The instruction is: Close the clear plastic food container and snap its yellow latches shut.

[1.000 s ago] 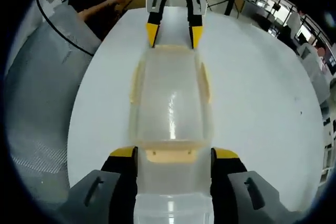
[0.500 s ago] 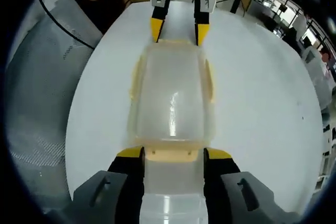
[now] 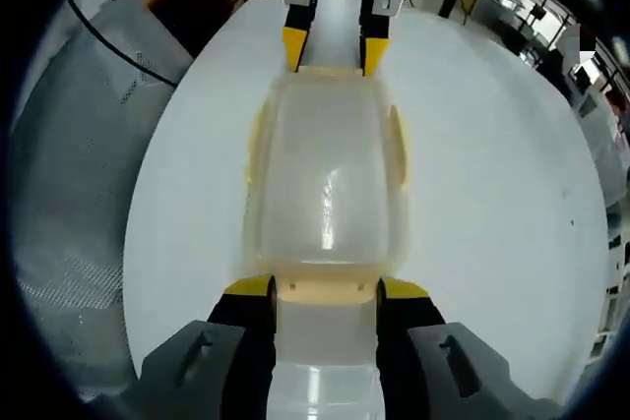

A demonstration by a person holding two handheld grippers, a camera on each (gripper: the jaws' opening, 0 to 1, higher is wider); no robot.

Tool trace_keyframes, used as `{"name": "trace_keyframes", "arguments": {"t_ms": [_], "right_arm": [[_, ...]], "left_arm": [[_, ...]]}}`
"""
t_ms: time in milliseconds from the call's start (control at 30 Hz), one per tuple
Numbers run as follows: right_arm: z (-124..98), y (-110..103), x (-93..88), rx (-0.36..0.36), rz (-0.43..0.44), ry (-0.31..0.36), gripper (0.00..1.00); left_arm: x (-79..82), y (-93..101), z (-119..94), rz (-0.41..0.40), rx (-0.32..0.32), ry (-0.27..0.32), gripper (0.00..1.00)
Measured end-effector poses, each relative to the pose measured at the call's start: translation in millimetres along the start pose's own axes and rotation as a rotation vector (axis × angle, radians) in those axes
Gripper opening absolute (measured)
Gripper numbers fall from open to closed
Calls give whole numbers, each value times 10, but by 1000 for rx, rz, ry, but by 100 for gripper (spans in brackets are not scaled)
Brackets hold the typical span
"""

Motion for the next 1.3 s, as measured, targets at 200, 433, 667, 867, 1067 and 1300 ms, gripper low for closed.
{"name": "trace_keyframes", "arguments": {"t_ms": [200,433,667,867,1067,1300], "right_arm": [[4,-7,2,1,4,-3,36],[1,-8,0,9,8,-6,35],[-5,-6,-2,18,5,-14,35],[-13,-6,-2,22,1,-2,35],[-16,22,11,20,-13,13,35],[-62,36,56,26,-17,27,35]], "left_arm": [[-24,-6,-24,-1,-5,-6,33],[-80,-34,-18,-9,-13,2,33],[-119,-57,6,-17,-20,4,33],[-130,-56,21,-11,-13,-23,33],[-131,-46,31,-18,0,-55,33],[-113,-27,-86,-33,5,-42,33]]}}
Point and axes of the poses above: the point that each gripper's makers call its tool centre point, and the gripper's own axes: z roughly forward along the fingers, y roughly to its right, x roughly out of its top, the point moved 1 cm from there along -z, roughly backward along the fingers, and after that the axes turned 1 degree about y, right-handed, at the moved point
